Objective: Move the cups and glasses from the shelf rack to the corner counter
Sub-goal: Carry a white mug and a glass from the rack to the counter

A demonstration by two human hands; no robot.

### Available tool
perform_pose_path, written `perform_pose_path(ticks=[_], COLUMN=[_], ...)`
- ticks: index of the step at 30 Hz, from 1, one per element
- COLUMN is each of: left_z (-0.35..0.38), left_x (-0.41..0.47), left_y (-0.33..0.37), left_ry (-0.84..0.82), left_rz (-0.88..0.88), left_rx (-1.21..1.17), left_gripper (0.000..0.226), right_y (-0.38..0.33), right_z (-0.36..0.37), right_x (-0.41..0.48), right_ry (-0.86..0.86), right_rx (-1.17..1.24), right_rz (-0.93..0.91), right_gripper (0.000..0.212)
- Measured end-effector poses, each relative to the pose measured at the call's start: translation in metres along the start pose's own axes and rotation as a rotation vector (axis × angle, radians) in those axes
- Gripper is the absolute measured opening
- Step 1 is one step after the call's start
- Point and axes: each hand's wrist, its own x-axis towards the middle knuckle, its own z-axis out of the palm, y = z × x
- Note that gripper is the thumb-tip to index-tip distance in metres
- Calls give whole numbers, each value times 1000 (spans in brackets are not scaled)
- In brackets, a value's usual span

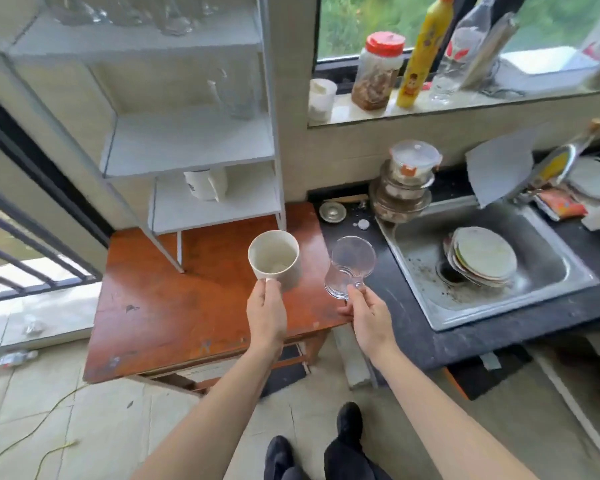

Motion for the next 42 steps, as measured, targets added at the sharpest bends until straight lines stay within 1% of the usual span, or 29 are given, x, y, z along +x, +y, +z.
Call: perform_pose_path(ticks=[5,8,11,14,16,19,22,24,26,29,33,36,42], left_z=[87,147,204,268,309,371,423,455,482,525,601,666,811], left_x=[-46,-92,-143,-209,-253,-322,-381,-416,-444,-476,-523,-557,-634], left_y=[18,33,40,34,26,14,7,6,6,1,-13,-28,-50], left_ry=[-331,-551,-723,-873,-955,-1065,-1145,-1187,-1227,-1294,-1381,-1443,-1644], left_rz=[126,231,345,367,383,384,354,372,409,439,460,432,400], left_rx=[99,160,187,180,188,215,234,237,239,256,254,268,268], left_gripper=[26,30,32,32,34,39,29,29,32,43,47,36,24], right_y=[15,25,38,59,75,107,127,133,137,147,169,187,213], right_z=[-109,-184,-258,-340,-392,-475,-550,-596,-631,-677,-742,-795,-918], right_x=[-26,-51,-78,-113,-138,-175,-202,-218,-230,-243,-247,-246,-244], right_ry=[284,454,631,783,841,931,1018,1078,1119,1158,1251,1321,1456], right_rx=[84,130,178,241,241,166,162,179,193,203,231,227,220], right_rz=[10,7,-7,-25,-32,-13,12,1,-14,-2,17,41,105], right_gripper=[36,44,41,41,37,42,46,44,40,46,47,47,43])
